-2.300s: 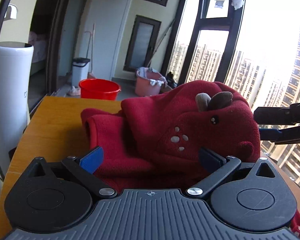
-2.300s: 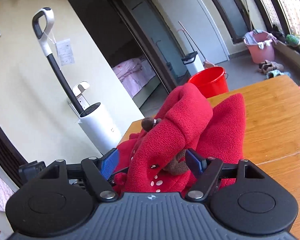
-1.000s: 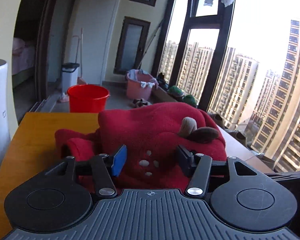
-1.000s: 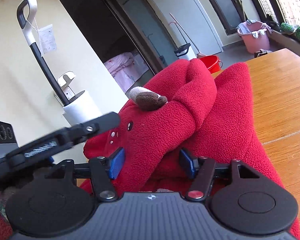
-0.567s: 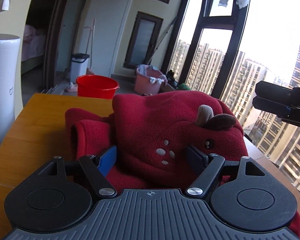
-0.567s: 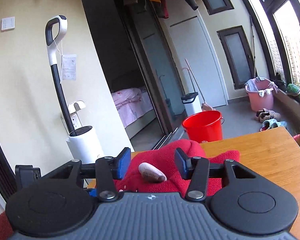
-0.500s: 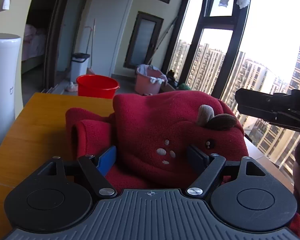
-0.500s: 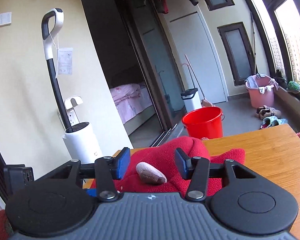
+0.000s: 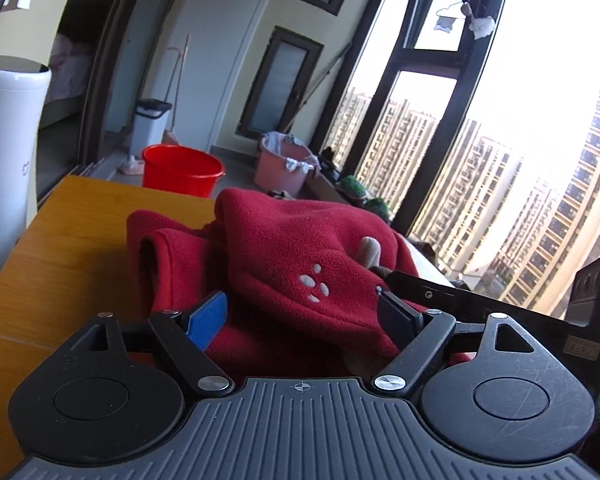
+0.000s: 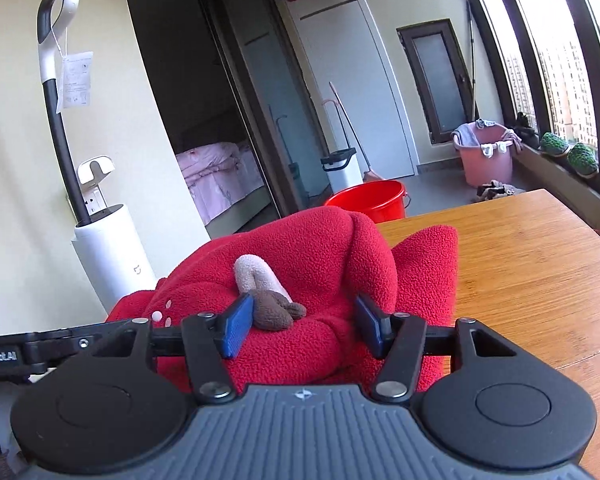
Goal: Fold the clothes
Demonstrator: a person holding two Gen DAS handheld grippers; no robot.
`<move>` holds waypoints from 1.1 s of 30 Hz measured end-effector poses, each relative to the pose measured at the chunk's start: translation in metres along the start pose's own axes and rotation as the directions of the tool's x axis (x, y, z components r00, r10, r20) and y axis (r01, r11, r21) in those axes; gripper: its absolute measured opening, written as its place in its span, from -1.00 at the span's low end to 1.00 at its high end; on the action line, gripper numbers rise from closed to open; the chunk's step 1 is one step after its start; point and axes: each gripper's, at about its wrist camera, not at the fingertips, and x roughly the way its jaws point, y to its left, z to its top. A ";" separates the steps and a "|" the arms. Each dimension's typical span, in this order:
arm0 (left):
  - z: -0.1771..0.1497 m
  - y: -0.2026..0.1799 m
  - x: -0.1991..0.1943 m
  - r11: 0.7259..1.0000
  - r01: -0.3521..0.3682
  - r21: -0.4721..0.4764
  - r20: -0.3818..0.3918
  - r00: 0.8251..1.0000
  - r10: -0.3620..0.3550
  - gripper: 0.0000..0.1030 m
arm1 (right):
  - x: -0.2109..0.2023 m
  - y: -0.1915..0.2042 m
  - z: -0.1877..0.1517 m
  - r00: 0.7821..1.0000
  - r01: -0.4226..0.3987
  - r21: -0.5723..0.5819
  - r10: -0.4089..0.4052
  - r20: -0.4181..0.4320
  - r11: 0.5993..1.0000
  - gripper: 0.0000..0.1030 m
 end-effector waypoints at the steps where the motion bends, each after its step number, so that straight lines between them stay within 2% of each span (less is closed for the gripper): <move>1: -0.002 -0.002 -0.002 0.999 0.043 -0.019 -0.016 0.999 -0.043 0.54 | -0.002 -0.005 0.000 1.000 -0.017 0.026 0.017 0.011 1.000 0.12; 3: -0.009 -0.007 0.001 0.995 0.090 -0.046 -0.052 0.994 -0.092 0.26 | -0.006 -0.015 0.000 0.998 -0.053 0.082 0.050 0.033 0.995 0.12; 5: -0.016 -0.010 0.009 0.989 0.124 -0.081 -0.096 0.987 -0.132 0.12 | -0.011 -0.023 -0.001 0.996 -0.066 0.123 0.059 0.063 0.990 0.13; 7: -0.022 -0.013 0.017 0.986 0.137 -0.092 -0.130 0.980 -0.149 0.11 | -0.017 -0.026 -0.003 0.995 -0.064 0.142 0.052 0.087 0.988 0.21; 8: -0.024 -0.015 0.020 0.989 0.127 -0.074 -0.136 0.981 -0.136 0.09 | -0.019 -0.027 -0.004 0.994 -0.058 0.147 0.044 0.097 0.987 0.36; 12: -0.016 -0.019 0.024 0.998 0.066 0.021 -0.128 0.990 -0.062 -0.39 | -0.022 -0.034 -0.005 0.992 -0.063 0.184 0.042 0.118 0.981 0.41; 13: -0.012 -0.021 0.022 0.997 0.029 0.065 -0.103 0.994 -0.022 -0.43 | -0.021 -0.035 -0.005 0.992 -0.065 0.191 0.043 0.115 0.979 0.41; 14: -0.004 -0.026 0.017 0.987 -0.050 0.150 -0.040 0.998 0.056 -0.43 | -0.020 -0.036 -0.006 0.993 -0.065 0.196 0.044 0.111 0.978 0.41; 15: 0.002 -0.033 0.011 0.961 -0.138 0.241 0.031 0.990 0.134 -0.43 | -0.020 -0.037 -0.006 0.993 -0.066 0.201 0.045 0.107 0.977 0.41; 16: 0.007 -0.036 0.009 0.935 -0.192 0.298 0.066 0.981 0.180 -0.43 | -0.019 -0.037 -0.006 0.994 -0.061 0.202 0.041 0.100 0.977 0.41; 17: 0.011 -0.035 0.009 0.930 -0.189 0.316 0.046 0.982 0.184 -0.41 | -0.018 -0.037 -0.006 0.995 -0.053 0.201 0.035 0.091 0.978 0.41; 20: 0.006 -0.029 0.011 0.949 -0.114 0.295 -0.073 0.987 0.142 -0.23 | -0.013 -0.037 -0.005 0.998 -0.012 0.207 0.000 0.059 0.978 0.41; 23: -0.009 -0.036 0.009 0.947 -0.055 0.316 -0.133 0.986 0.102 -0.22 | -0.013 -0.040 -0.006 0.998 -0.001 0.228 -0.012 0.055 0.974 0.44; 25: -0.011 -0.045 0.004 0.953 -0.003 0.304 -0.136 0.990 0.047 -0.05 | -0.013 -0.042 -0.006 0.998 -0.004 0.237 -0.010 0.057 0.971 0.48; 28: -0.003 -0.049 -0.007 0.962 0.035 0.272 -0.096 0.995 -0.009 0.20 | -0.017 -0.042 -0.007 0.997 -0.007 0.238 -0.012 0.080 0.971 0.48; 30: 0.006 -0.042 -0.004 0.978 0.042 0.205 -0.079 0.997 -0.026 0.61 | -0.023 -0.039 -0.006 0.994 -0.020 0.226 -0.005 0.110 0.974 0.33; 31: 0.010 -0.037 -0.001 0.984 0.035 0.177 -0.078 0.997 -0.021 0.64 | -0.025 -0.038 -0.005 0.992 -0.027 0.220 -0.001 0.124 0.975 0.22; 33: 0.013 -0.027 0.008 0.991 0.004 0.136 -0.080 0.997 0.007 0.58 | -0.028 -0.037 0.004 0.989 -0.063 0.243 0.027 0.148 0.968 0.21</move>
